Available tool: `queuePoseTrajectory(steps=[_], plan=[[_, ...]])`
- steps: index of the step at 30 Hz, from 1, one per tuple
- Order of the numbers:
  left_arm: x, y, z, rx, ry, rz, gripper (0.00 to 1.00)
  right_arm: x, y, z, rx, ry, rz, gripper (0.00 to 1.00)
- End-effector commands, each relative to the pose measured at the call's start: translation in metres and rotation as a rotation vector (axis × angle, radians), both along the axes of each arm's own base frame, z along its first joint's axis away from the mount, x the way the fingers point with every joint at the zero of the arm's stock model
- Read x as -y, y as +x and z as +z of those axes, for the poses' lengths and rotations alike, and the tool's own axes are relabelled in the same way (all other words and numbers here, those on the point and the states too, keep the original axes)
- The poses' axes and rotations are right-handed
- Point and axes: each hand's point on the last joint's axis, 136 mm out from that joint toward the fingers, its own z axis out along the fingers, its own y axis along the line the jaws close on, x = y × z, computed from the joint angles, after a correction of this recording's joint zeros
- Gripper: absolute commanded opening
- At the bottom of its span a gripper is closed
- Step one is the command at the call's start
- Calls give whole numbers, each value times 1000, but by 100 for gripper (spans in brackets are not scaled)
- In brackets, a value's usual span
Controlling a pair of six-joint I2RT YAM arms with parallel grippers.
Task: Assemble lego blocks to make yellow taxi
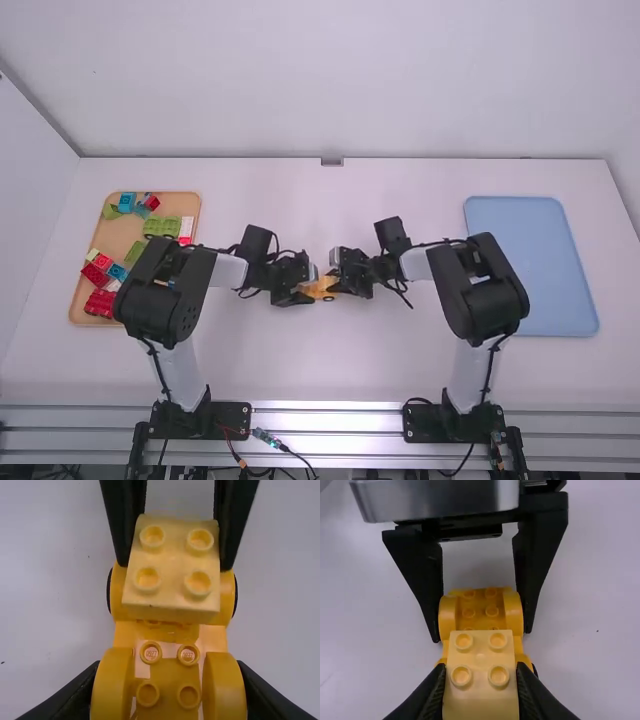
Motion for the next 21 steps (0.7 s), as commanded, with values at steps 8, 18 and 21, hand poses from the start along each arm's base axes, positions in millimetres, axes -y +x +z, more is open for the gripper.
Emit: queuePoseTrajectory(steps=[8, 18, 21], plan=[[-14, -4, -12, -29, 133, -24, 2, -2, 2, -10, -17, -47, -19, 1], [-14, -3, -11, -23, 133, -30, 2, -2, 1, -10, -35, -50, -28, 6], [-13, 0, -11, -20, 127, -16, 2, -2, 0, -11, -39, -52, -26, 6]])
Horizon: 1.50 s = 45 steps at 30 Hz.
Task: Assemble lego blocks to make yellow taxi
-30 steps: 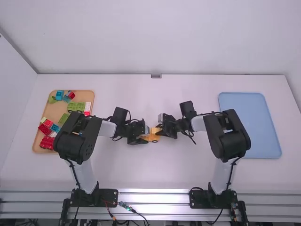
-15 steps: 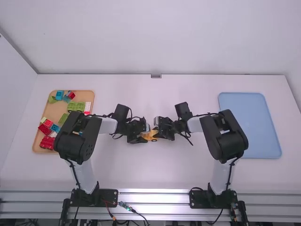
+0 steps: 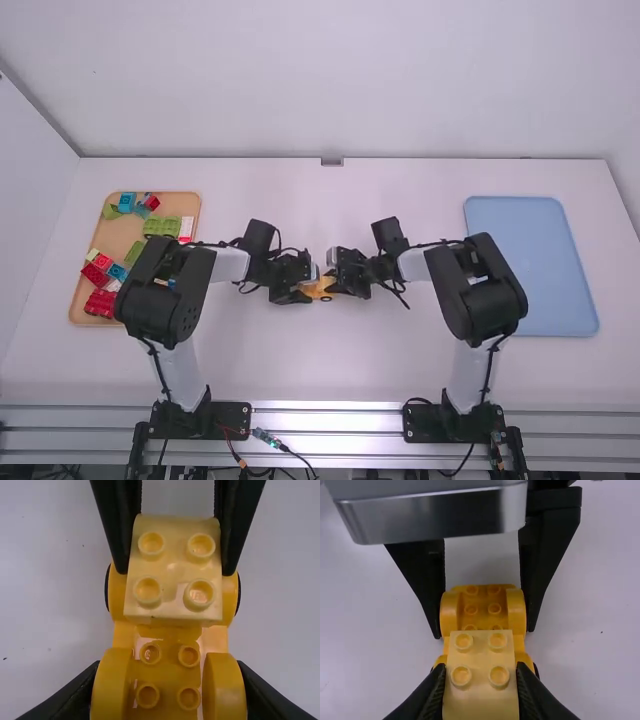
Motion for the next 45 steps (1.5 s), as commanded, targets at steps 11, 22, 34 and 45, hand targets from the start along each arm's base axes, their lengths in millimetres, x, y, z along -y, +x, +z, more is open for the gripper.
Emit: queuePoseTrajectory(steps=[11, 22, 34, 45], plan=[[-6, 3, -14, 20, 27, 80, 2, 2, 4, -8, -46, -38, -42, 1], [-7, 5, -14, 28, 28, 83, 2, 6, 5, -7, -59, -30, -51, 1], [-10, 7, -16, 2, 48, 118, 2, 9, 4, -12, -34, -54, -37, 0], [-10, 7, -15, 2, 47, 118, 2, 11, 3, -17, -14, -63, -45, 0]])
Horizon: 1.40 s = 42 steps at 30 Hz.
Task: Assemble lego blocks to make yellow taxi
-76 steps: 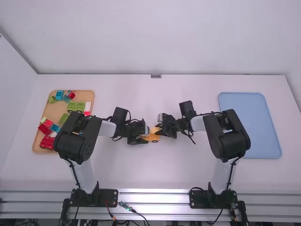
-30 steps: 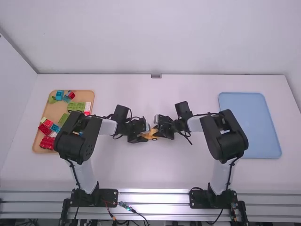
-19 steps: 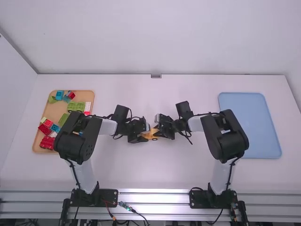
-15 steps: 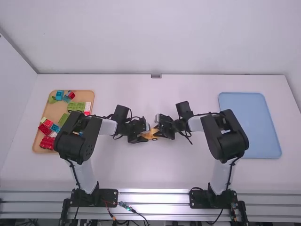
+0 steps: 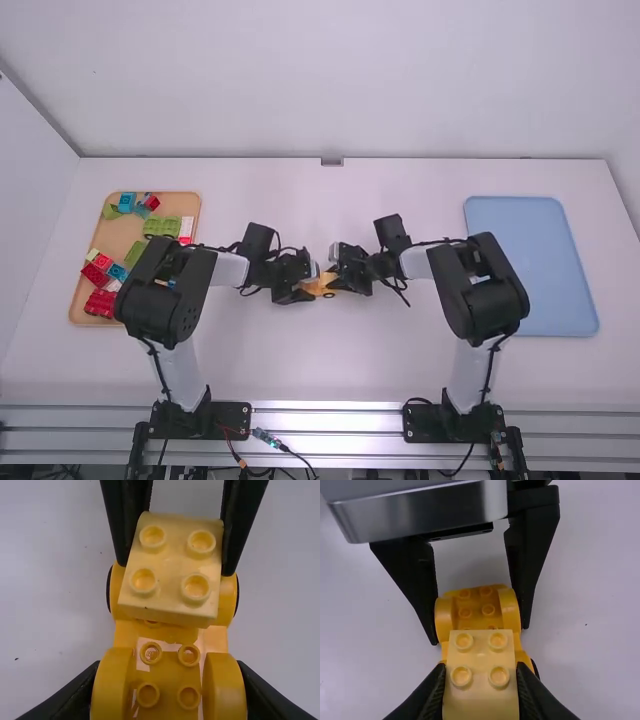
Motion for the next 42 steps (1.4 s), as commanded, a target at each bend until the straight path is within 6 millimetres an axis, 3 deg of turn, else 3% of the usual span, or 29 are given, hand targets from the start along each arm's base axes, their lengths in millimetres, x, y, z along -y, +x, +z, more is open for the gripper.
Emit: queuePoseTrajectory(steps=[1, 16, 20, 24, 37, 42], plan=[[-14, 0, -15, -12, 95, 44, 2, 7, -7, -19, -19, -53, -17, 0], [-15, 0, -16, 1, 107, 27, 2, 9, -11, -22, -26, -59, -17, 1], [-15, 0, -16, 2, 106, 28, 2, 9, -11, -22, -27, -59, -18, 9], [-14, 0, -16, -5, 104, 34, 2, 9, -11, -22, -28, -59, -17, 28], [-14, 0, -16, -5, 103, 35, 2, 8, -7, -20, -43, -51, -46, 52], [-14, 0, -16, -3, 104, 35, 2, 5, -5, -16, -38, -31, -46, 56]])
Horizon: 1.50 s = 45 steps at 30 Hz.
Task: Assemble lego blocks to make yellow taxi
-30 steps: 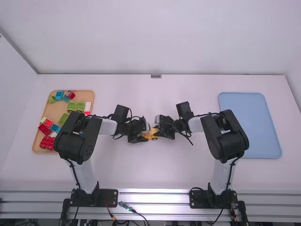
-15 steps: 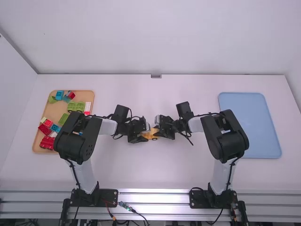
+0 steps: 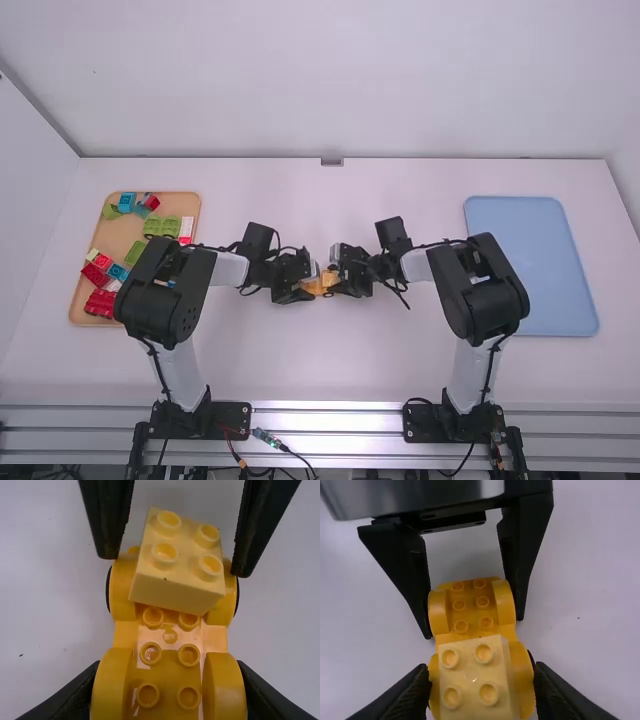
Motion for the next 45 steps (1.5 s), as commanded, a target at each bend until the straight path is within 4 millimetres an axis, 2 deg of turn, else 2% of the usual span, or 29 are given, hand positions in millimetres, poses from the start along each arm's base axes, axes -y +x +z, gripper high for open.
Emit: queuePoseTrajectory(steps=[1, 6, 8, 9, 12, 16, 24, 27, 31, 40, 45], plan=[[-13, -1, -16, -5, 98, 31, 2, 2, -7, -11, -42, -17, -12, 56], [-18, -5, -20, -4, 130, 10, 2, 5, -1, -5, -37, -7, -24, 58], [-19, -13, -23, 11, 148, -54, 2, 6, 1, 5, -41, 24, -25, 58], [-19, -15, -24, 14, 154, -69, 4, 7, 0, 9, -44, 40, -20, 62], [-20, -13, -23, 12, 153, -56, 2, 14, -2, 24, -42, 61, -11, 64], [-19, -10, -22, 25, 147, -55, 2, 18, -7, 22, -34, 39, 3, 64], [-18, -10, -22, 29, 146, -55, 2, 9, -12, 5, 0, -10, -24, 63], [-18, -7, -21, 26, 142, -35, 2, 9, -11, 2, 7, -28, -46, 60], [-17, -4, -20, 24, 132, -15, 2, 7, -10, 0, 13, -34, -60, 49], [-18, -5, -20, 17, 136, -14, 2, 6, -9, 2, 13, -27, -56, 43], [-18, -6, -20, 15, 135, -16, 2, 6, -9, 2, 14, -27, -56, 30]])
